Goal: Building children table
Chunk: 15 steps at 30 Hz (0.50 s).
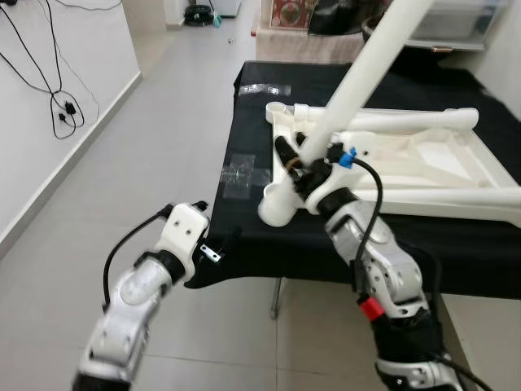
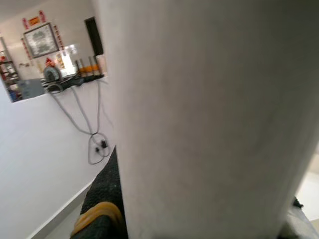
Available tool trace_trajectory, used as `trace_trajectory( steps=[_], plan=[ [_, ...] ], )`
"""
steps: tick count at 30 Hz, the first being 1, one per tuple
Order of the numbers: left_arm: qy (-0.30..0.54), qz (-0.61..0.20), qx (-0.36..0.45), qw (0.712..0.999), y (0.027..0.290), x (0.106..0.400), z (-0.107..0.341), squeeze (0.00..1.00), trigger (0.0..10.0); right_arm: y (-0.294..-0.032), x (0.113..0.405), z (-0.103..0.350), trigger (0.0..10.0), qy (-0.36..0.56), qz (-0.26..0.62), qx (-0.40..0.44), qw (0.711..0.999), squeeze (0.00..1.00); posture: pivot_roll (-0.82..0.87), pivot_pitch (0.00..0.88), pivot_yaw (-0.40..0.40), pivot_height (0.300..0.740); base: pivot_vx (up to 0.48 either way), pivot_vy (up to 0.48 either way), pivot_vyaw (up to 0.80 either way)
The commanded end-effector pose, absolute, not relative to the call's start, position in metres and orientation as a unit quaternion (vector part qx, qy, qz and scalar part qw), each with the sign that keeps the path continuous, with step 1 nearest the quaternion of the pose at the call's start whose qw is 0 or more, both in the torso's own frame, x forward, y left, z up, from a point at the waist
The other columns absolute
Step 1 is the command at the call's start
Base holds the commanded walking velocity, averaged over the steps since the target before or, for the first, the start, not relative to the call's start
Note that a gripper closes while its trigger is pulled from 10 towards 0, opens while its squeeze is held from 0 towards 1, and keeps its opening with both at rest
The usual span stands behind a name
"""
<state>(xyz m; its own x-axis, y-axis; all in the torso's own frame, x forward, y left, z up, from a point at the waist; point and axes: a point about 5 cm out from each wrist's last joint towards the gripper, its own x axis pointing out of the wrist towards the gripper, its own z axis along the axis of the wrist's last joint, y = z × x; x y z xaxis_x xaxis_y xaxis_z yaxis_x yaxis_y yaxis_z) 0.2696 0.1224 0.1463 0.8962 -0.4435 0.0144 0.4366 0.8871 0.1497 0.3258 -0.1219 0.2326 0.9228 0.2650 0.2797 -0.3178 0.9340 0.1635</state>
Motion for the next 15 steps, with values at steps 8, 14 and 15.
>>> trace_trajectory(
  steps=[8,14,15],
  plan=[
    [-0.027,-0.202,-0.001,0.979,0.095,0.247,0.148,0.0,10.0,-0.138,0.324,0.228,10.0,-0.141,0.105,0.054,0.983,0.0,0.04,0.0,-0.069,0.74,0.0,0.0,0.47],
    [-0.019,-0.204,-0.012,0.979,0.087,0.241,0.148,0.0,10.0,-0.136,0.327,0.23,10.0,-0.144,0.107,0.055,0.982,0.0,0.04,0.0,-0.077,0.74,0.0,0.0,0.67],
    [-0.019,-0.204,-0.012,0.979,0.087,0.241,0.148,0.0,10.0,-0.136,0.327,0.23,10.0,-0.144,0.107,0.055,0.982,0.0,0.04,0.0,-0.077,0.74,0.0,0.0,0.0]
  ],
)
